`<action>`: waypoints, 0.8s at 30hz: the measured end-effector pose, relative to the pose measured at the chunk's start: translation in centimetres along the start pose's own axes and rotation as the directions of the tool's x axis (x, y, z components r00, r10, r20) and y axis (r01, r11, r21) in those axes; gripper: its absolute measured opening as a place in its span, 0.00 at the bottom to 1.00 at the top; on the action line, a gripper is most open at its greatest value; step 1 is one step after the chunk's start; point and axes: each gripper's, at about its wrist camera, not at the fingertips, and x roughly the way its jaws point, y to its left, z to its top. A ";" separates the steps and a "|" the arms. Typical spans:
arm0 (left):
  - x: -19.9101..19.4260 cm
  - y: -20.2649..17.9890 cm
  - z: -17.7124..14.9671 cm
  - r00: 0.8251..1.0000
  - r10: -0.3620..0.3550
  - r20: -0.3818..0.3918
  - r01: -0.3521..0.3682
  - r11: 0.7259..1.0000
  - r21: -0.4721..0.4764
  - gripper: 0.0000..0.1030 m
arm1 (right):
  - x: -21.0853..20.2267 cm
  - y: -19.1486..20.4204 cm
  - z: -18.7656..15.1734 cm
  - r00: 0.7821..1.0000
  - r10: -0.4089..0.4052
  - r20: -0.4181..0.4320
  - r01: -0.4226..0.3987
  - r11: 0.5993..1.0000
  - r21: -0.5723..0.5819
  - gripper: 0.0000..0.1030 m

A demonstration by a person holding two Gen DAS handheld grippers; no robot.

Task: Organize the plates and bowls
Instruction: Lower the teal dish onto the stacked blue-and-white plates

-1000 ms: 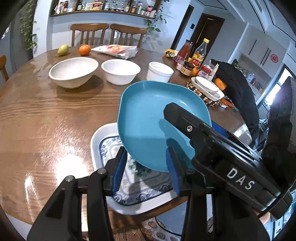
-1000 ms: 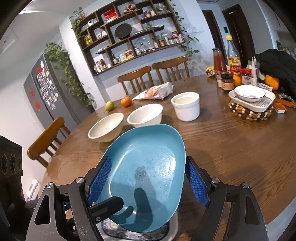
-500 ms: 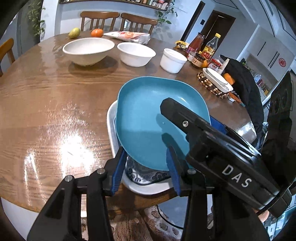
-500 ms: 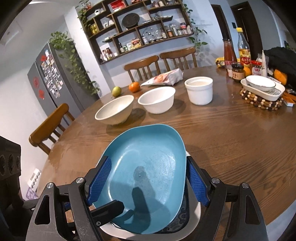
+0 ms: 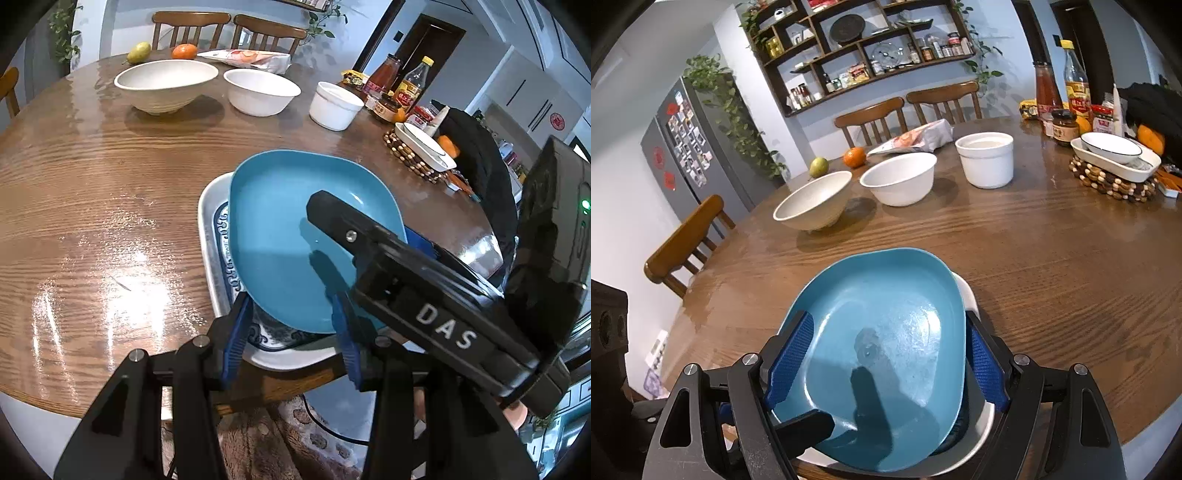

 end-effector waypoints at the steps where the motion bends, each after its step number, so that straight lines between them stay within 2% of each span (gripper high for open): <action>1: 0.0 -0.1 0.0 1.000 0.000 0.000 0.000 1.000 0.003 0.41 | 0.1 -0.1 0.0 1.000 -0.002 -0.002 0.002 1.000 0.004 0.80; 16: -0.2 -0.4 -0.4 1.000 -0.007 -0.005 0.007 1.000 0.012 0.45 | 0.3 -0.5 -0.4 1.000 0.000 -0.015 0.001 1.000 0.020 0.80; 21: -0.4 -0.4 -0.5 1.000 0.006 0.002 -0.006 1.000 0.015 0.52 | 0.4 -0.4 -0.4 1.000 -0.009 -0.016 0.009 1.000 0.018 0.80; 24: -0.3 -0.2 -0.5 1.000 0.001 -0.002 -0.001 1.000 0.011 0.52 | 0.2 -0.2 -0.4 1.000 -0.026 -0.005 0.026 1.000 0.014 0.80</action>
